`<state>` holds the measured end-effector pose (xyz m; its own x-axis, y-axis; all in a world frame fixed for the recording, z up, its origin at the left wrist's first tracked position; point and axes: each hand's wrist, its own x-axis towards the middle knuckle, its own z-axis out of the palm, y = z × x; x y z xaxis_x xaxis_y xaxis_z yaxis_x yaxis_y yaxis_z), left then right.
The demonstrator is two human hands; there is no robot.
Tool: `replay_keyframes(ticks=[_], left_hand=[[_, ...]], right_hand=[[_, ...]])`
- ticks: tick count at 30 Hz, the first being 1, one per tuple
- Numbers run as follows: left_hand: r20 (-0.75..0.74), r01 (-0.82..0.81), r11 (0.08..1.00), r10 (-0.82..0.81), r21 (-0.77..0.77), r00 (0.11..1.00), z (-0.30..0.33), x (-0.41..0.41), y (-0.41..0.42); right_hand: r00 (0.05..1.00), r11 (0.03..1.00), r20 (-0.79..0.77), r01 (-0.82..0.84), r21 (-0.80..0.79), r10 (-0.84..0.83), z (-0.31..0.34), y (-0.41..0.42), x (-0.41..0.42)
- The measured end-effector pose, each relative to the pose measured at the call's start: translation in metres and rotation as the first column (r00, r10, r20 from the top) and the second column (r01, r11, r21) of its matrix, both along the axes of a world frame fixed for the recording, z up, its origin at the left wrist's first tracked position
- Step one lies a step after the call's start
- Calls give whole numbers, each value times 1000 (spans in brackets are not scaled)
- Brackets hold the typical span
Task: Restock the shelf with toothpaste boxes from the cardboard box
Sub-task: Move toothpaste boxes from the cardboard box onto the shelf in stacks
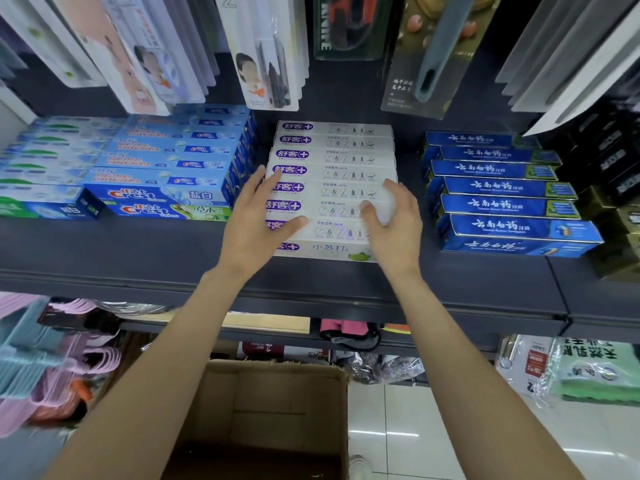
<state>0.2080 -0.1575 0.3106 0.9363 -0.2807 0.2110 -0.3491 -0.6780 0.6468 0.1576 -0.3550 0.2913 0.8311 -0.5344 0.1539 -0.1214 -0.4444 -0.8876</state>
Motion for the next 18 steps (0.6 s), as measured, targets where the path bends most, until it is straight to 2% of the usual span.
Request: replay_keyframes(ticks=[2, 4, 7, 9, 13, 16, 18], left_hand=[[243, -10, 991, -24, 136, 970, 6, -13, -7], [401, 9, 981, -87, 191, 912, 12, -26, -15], [500, 46, 972, -158, 229, 852, 31, -59, -35], [527, 86, 975, -185, 206, 830, 45, -91, -47], [392, 191, 974, -225, 122, 892, 68, -145, -65], [116, 279, 955, -289, 96, 950, 72, -156, -84], [-57, 318, 945, -315, 76, 947, 70, -153, -102]], right_hand=[[1000, 984, 8, 18, -180, -17, 4, 1, -5], [999, 960, 52, 1, -280, 14, 13, -2, -18], [990, 936, 67, -92, -340, 121, 33, -18, -64], [986, 923, -5, -156, -351, 164, 43, -30, -112], [987, 913, -126, -142, -382, 101, 59, -63, -194], [986, 904, -164, -100, -416, 33, 73, -100, -216], [985, 906, -172, -75, -417, 2, 79, -128, -214]])
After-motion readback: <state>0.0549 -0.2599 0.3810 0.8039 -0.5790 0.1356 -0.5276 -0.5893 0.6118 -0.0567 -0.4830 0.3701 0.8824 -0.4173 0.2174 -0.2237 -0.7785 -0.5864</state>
